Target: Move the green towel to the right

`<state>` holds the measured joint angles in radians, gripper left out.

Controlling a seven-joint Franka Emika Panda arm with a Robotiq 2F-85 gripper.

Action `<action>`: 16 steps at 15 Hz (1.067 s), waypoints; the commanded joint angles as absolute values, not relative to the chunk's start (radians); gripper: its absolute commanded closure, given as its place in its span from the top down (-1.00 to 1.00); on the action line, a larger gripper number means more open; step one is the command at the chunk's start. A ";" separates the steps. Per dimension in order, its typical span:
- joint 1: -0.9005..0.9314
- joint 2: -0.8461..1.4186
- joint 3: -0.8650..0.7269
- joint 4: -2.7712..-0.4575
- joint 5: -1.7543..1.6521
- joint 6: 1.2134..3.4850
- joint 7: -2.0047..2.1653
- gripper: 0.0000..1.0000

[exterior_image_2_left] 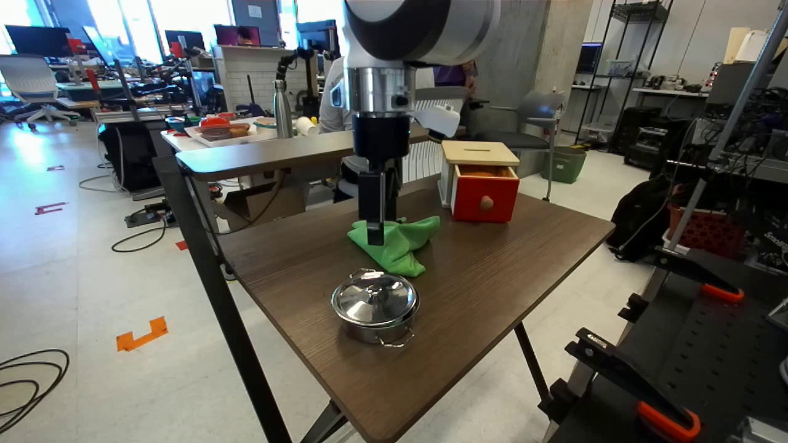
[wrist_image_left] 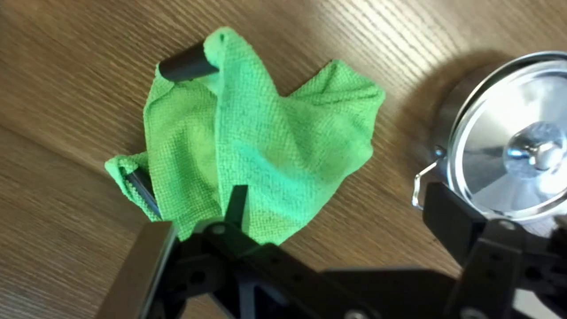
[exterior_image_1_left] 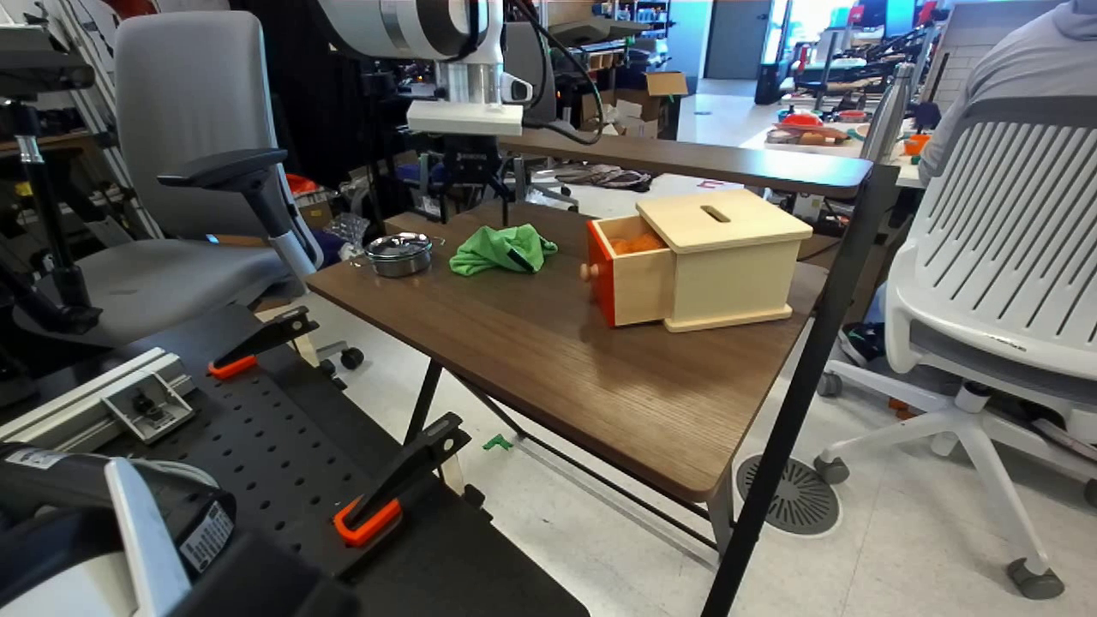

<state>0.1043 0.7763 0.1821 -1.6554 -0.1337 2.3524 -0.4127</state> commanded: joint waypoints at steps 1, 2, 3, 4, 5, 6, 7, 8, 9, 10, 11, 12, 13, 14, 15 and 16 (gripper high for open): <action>0.123 0.867 0.164 -1.523 -0.145 2.327 -0.393 1.00; 0.125 0.884 0.159 -1.501 -0.147 2.323 -0.387 1.00; 0.129 0.898 0.152 -1.486 -0.152 2.320 -0.383 1.00; 0.132 0.911 0.144 -1.473 -0.157 2.320 -0.379 1.00; 0.132 0.921 0.139 -1.461 -0.157 2.309 -0.377 1.00; 0.132 0.931 0.136 -1.451 -0.156 2.295 -0.376 1.00; 0.133 0.941 0.131 -1.440 -0.158 2.280 -0.374 1.00; 0.135 0.949 0.124 -1.433 -0.161 2.265 -0.369 1.00; 0.135 0.957 0.119 -1.423 -0.162 2.238 -0.368 1.00; 0.134 0.961 0.114 -1.419 -0.163 2.218 -0.366 1.00; 0.134 0.962 0.108 -1.417 -0.165 2.199 -0.362 1.00; 0.130 0.961 0.105 -1.418 -0.166 2.186 -0.364 1.00; 0.128 0.957 0.102 -1.421 -0.166 2.173 -0.364 1.00; 0.124 0.949 0.100 -1.427 -0.164 2.156 -0.364 1.00; 0.117 0.940 0.099 -1.439 -0.160 2.147 -0.367 1.00; 0.112 0.935 0.098 -1.447 -0.157 2.139 -0.369 1.00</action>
